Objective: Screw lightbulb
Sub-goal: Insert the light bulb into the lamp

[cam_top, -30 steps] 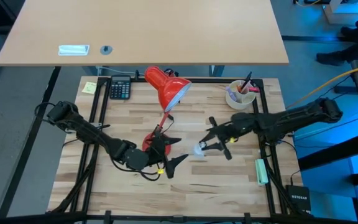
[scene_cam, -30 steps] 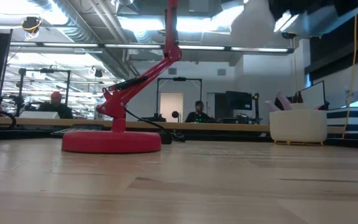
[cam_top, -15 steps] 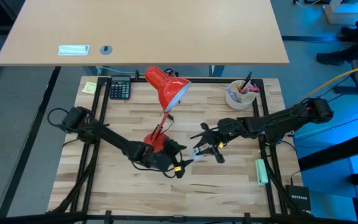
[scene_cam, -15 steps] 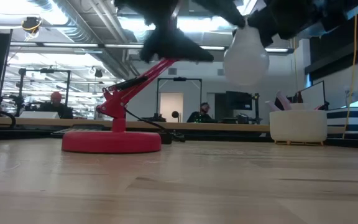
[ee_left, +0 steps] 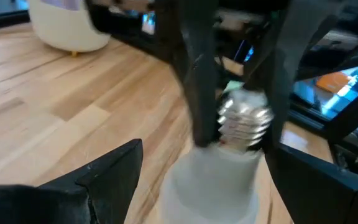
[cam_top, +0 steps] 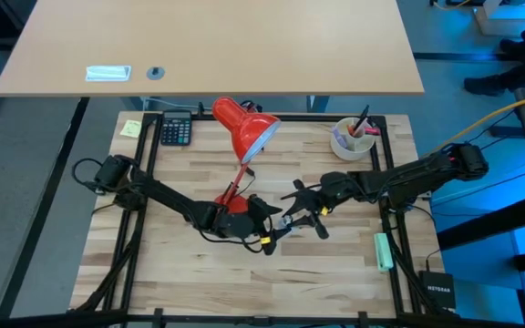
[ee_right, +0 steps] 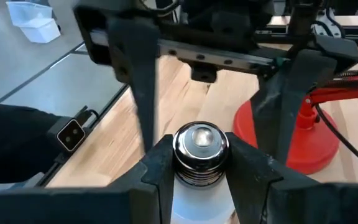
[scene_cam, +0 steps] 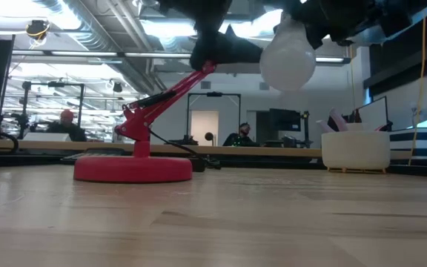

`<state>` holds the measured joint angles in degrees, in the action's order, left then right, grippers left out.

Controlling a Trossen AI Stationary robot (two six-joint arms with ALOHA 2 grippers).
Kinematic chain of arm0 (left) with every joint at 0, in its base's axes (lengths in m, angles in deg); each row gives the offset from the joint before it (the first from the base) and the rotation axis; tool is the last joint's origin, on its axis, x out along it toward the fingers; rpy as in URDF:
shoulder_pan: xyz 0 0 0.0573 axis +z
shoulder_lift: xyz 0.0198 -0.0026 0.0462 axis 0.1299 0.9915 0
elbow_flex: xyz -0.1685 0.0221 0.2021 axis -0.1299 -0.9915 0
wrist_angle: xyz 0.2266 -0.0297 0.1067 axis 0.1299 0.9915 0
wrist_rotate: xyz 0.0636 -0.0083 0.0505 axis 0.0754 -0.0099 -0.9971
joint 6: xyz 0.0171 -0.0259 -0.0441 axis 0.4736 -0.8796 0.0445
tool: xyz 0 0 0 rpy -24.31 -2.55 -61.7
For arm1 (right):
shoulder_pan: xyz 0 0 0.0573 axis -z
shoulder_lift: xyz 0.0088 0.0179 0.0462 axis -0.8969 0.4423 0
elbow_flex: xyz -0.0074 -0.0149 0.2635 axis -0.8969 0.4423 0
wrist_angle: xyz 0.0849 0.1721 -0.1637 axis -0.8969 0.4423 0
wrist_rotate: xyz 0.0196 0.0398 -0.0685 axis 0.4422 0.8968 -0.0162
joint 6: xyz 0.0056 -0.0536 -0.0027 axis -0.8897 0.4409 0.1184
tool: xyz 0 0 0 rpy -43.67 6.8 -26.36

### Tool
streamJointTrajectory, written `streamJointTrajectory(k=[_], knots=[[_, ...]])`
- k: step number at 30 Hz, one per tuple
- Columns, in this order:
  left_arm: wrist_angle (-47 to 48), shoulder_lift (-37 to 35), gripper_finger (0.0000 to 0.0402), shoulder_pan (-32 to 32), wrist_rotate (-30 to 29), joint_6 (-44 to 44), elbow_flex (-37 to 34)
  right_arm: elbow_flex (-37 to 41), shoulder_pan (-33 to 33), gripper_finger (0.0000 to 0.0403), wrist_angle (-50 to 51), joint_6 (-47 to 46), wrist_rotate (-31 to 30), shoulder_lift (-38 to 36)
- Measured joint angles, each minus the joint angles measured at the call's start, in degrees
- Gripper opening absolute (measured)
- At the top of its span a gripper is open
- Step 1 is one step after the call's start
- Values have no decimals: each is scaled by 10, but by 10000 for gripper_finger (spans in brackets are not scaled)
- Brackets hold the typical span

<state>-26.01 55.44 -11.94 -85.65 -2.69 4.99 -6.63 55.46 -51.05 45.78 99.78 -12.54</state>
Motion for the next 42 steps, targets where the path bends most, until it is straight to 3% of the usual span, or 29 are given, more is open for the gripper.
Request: streamJointTrajectory(k=[8,19,26,31,37,42], knots=[[4,0,322,7,20,6,0,0,0,118,-51,-48,31,18],[0,0,225,6,17,9,-1,0,1,123,-59,-71,27,28],[-8,0,156,6,15,25,-1,0,1,162,-64,-91,16,29],[-9,0,145,6,11,36,-1,0,1,204,-64,-92,17,23],[-17,0,155,7,-3,36,1,0,4,236,11,-58,10,-49],[-45,-9,152,8,-30,60,0,-18,5,241,208,-6,-66,-173]])
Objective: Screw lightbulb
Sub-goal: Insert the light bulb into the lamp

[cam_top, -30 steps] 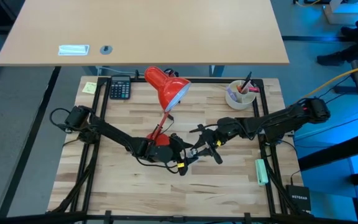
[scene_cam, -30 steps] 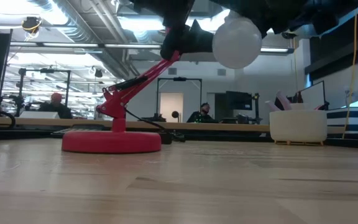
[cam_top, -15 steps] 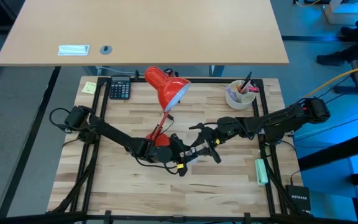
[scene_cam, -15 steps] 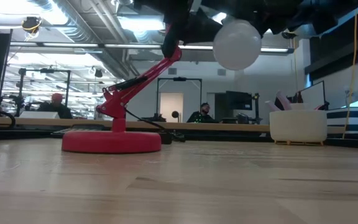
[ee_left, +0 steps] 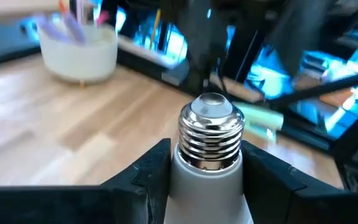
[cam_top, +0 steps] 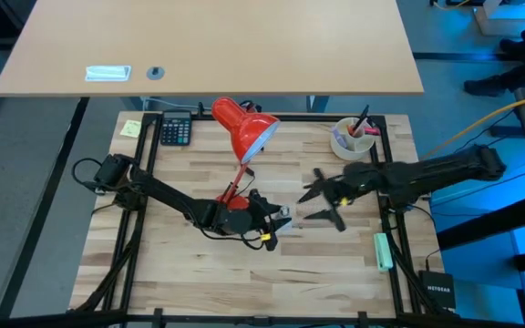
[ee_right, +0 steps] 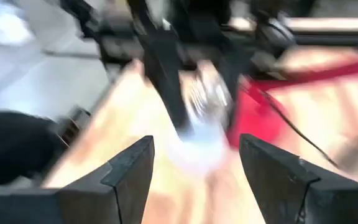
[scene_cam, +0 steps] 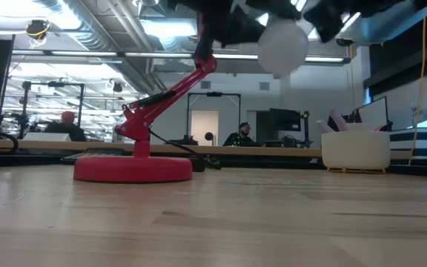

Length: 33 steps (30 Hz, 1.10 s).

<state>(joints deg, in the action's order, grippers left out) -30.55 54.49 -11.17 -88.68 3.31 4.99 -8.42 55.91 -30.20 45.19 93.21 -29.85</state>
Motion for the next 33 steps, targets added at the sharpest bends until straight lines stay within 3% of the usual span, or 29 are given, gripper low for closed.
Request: streamJointTrajectory(k=[4,8,11,14,17,20,24,33], knots=[[-52,-18,154,1,-14,44,2,-27,-1,241,157,11,-63,-94],[-164,-21,151,1,-19,125,2,-1,-1,241,197,11,-73,-177],[-244,-22,151,-1,-18,184,2,97,-1,241,79,1,-60,-249],[-277,-22,154,-1,-14,218,2,236,-1,241,-158,-41,-69,-296],[-301,-22,153,0,0,219,2,346,-1,241,-394,-66,-70,-289],[-323,-22,150,0,0,218,2,397,0,241,-530,-60,-88,-278],[-378,-21,155,0,0,231,2,391,0,241,-563,-57,-146,-284],[-403,-21,159,0,0,237,2,380,0,241,-556,-69,-145,-286]])
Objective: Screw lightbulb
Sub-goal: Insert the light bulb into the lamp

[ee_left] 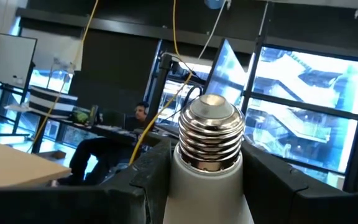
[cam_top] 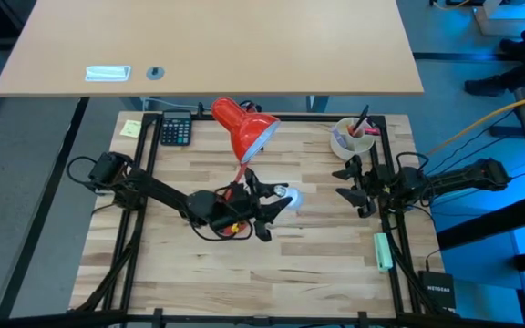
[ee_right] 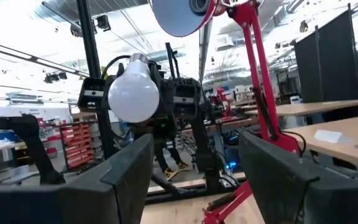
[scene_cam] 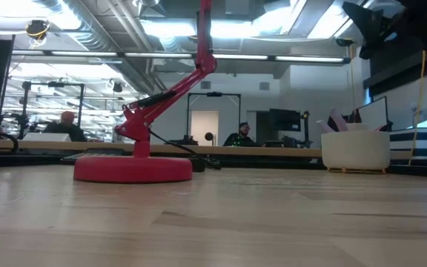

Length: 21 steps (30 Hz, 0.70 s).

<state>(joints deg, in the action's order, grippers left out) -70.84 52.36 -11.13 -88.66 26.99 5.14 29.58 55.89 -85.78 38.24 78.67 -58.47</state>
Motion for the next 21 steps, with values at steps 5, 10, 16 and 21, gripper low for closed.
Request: streamJointTrajectory(k=[5,10,16,21], knots=[[0,0,159,2,4,-2,0,-13,0,247,-4,3,-4,6],[0,0,160,2,11,-3,0,-57,0,292,75,4,-25,23],[0,0,160,2,11,-4,0,-100,0,384,135,59,-33,67],[-9,0,160,4,11,-4,0,-122,0,375,134,140,-6,83]])
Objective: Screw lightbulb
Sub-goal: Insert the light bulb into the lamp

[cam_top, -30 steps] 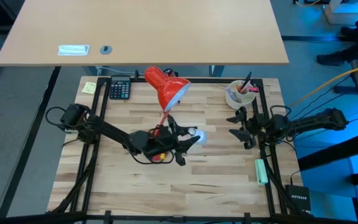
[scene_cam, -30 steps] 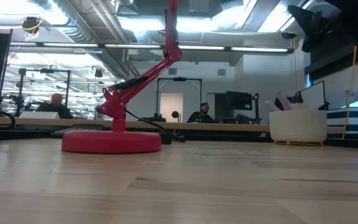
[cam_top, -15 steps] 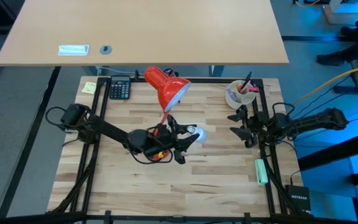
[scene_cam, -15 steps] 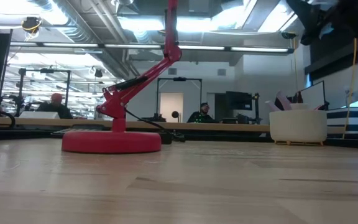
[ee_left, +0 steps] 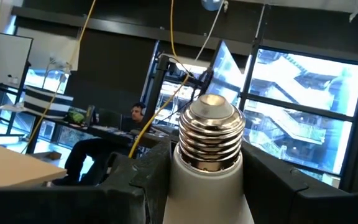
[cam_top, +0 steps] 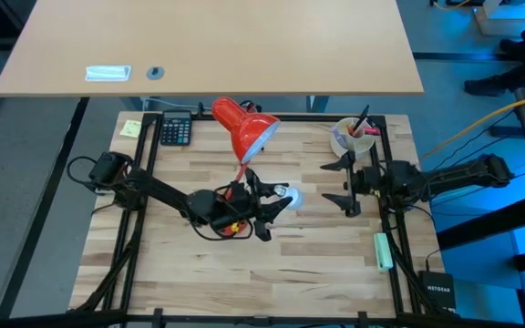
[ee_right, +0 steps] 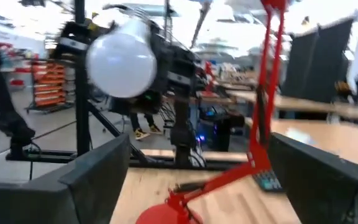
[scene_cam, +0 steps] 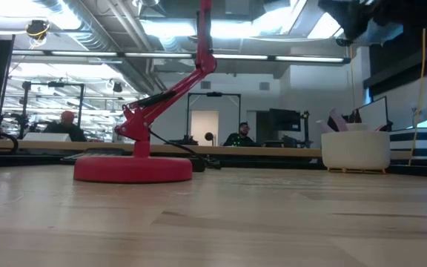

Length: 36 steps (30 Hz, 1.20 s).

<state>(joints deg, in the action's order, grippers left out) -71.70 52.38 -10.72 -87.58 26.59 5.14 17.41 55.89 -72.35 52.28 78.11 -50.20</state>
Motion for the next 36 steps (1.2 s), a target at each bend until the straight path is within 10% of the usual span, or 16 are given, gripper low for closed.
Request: streamJointTrajectory(k=[24,36], knots=[[-93,21,157,10,3,-73,0,-40,-46,349,-177,115,26,124],[-143,35,160,11,4,-48,0,-156,-165,349,-172,405,-253,252]])
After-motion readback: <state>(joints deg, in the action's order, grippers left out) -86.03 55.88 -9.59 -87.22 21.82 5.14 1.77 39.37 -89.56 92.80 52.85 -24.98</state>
